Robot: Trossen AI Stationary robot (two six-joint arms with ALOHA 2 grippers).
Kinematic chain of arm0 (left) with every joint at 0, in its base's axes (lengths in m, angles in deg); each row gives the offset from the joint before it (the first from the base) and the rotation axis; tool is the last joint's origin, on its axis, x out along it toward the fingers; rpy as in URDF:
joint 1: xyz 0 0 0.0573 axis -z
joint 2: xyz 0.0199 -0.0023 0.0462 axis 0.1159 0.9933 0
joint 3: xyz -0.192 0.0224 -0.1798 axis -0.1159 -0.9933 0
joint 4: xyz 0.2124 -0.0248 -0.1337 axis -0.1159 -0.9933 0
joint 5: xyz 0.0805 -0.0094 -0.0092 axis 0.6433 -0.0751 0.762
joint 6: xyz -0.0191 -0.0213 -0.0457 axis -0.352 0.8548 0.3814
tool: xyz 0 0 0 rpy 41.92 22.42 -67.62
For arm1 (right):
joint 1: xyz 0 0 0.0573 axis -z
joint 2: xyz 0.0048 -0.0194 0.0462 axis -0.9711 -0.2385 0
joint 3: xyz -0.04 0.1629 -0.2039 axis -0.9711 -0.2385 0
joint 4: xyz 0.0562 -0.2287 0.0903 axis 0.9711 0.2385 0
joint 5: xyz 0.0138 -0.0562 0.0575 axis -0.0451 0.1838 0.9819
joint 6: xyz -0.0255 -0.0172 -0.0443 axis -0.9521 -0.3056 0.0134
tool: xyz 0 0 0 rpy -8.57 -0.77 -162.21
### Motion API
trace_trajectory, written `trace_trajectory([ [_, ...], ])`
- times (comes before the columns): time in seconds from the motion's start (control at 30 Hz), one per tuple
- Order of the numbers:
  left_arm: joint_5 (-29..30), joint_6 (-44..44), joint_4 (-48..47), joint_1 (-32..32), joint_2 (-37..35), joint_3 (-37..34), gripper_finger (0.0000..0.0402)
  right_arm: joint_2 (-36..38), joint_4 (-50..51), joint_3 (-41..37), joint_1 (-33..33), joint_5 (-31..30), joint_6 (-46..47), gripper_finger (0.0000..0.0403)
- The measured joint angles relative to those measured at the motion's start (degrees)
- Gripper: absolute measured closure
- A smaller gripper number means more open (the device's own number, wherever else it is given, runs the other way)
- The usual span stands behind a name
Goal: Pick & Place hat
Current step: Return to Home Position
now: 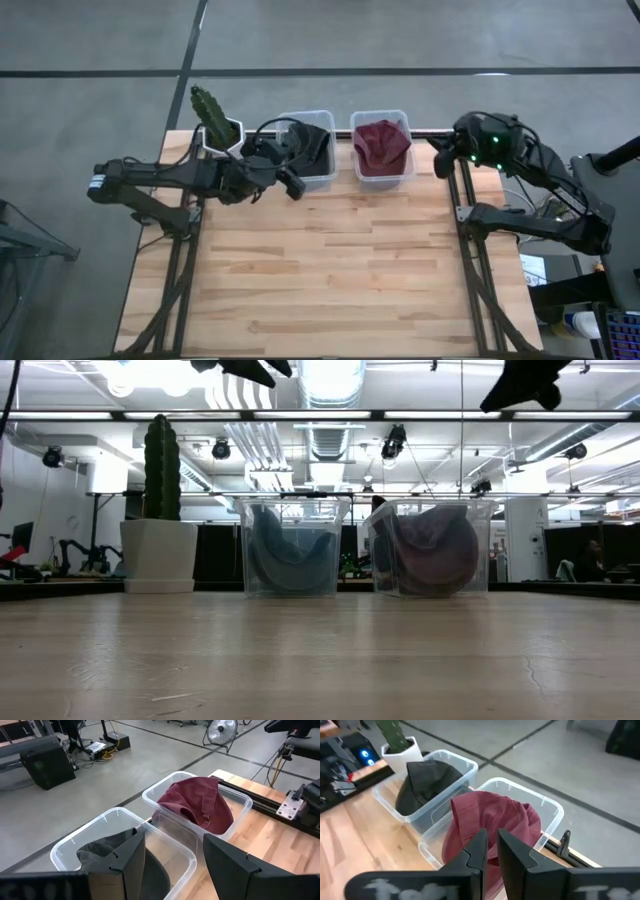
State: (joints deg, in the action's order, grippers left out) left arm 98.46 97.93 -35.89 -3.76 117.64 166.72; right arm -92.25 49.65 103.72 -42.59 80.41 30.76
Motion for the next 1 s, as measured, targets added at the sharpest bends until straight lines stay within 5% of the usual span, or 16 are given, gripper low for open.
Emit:
trace_trajectory([
  [0.27, -0.2, 0.1, 10.1, 0.4, -8.9, -13.1, 0.0209, 10.8, -11.7, -12.3, -0.4, 3.5, 0.3, 0.0367],
  [0.47, -7.0, -3.5, 22.6, 0.9, -18.9, -27.5, 0.0209, 17.5, -20.2, -20.4, -0.4, 9.0, 0.3, 0.0367],
  [0.87, -12.5, -3.0, 33.4, 0.9, -37.4, -49.3, 0.0209, 23.2, -16.8, -24.7, -0.4, 9.1, 5.2, 0.0367],
  [1.0, -12.7, -0.7, 33.9, 0.9, -41.7, -53.8, 0.0209, 24.1, -14.8, -25.7, -0.4, 16.5, 0.7, 0.0367],
])
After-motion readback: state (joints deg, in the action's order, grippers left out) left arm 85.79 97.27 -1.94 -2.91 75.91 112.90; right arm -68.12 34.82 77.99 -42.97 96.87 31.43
